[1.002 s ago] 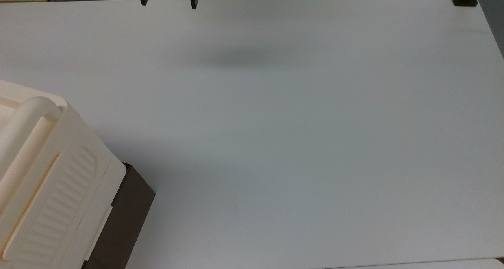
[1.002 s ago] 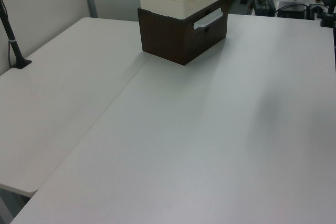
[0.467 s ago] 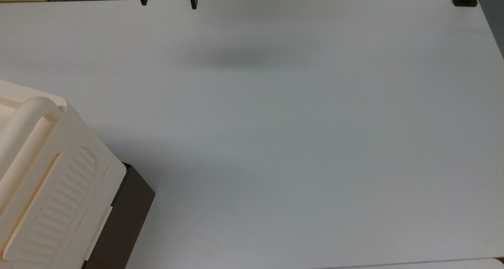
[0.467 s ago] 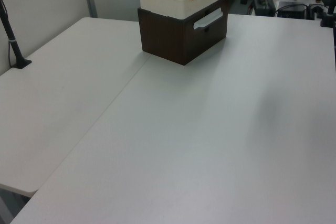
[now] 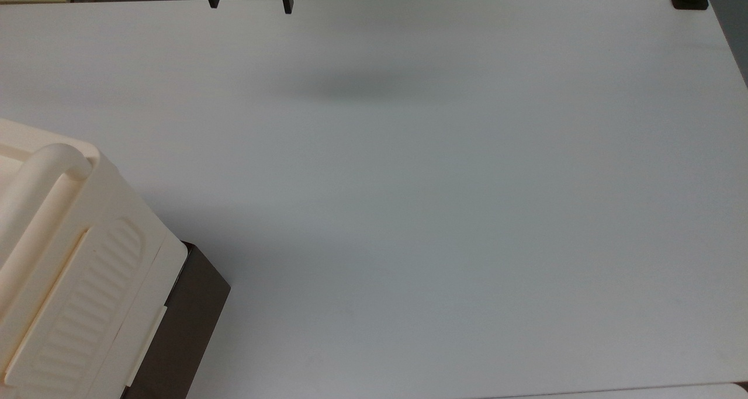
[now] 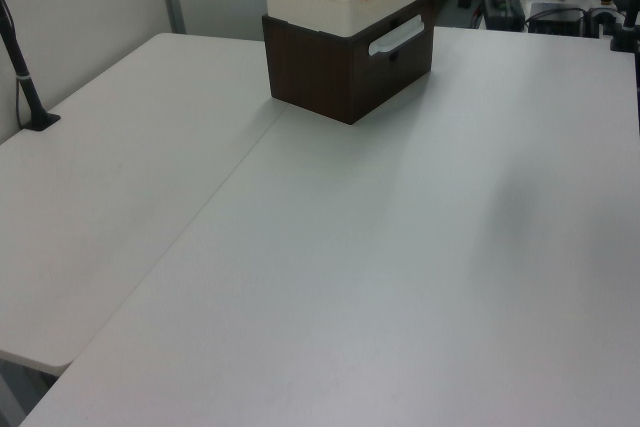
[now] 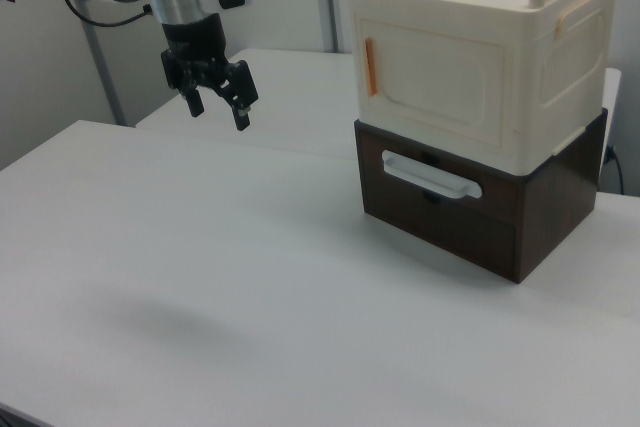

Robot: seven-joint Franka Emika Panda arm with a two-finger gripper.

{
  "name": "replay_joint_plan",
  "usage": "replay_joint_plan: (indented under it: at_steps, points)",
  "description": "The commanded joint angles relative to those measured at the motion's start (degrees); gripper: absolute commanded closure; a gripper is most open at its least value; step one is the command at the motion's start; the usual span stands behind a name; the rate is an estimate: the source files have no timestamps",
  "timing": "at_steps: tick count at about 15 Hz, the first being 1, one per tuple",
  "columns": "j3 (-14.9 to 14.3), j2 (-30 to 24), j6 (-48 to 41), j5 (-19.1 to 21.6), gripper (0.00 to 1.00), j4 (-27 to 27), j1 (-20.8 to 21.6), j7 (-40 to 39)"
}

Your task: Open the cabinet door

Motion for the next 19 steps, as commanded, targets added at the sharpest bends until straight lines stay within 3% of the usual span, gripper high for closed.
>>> replay_joint_plan:
  at_steps: [1,12,19]
  points:
    - [-0.09,-1.15,0.87,0.88,0.0,-1.59,0.28,0.08]
    - [-0.09,-1.15,1.4,1.06,0.0,-1.24,-0.16,0.43]
    - [0.44,-2.46,0.35,0.44,0.0,-0.98,-0.51,-4.76]
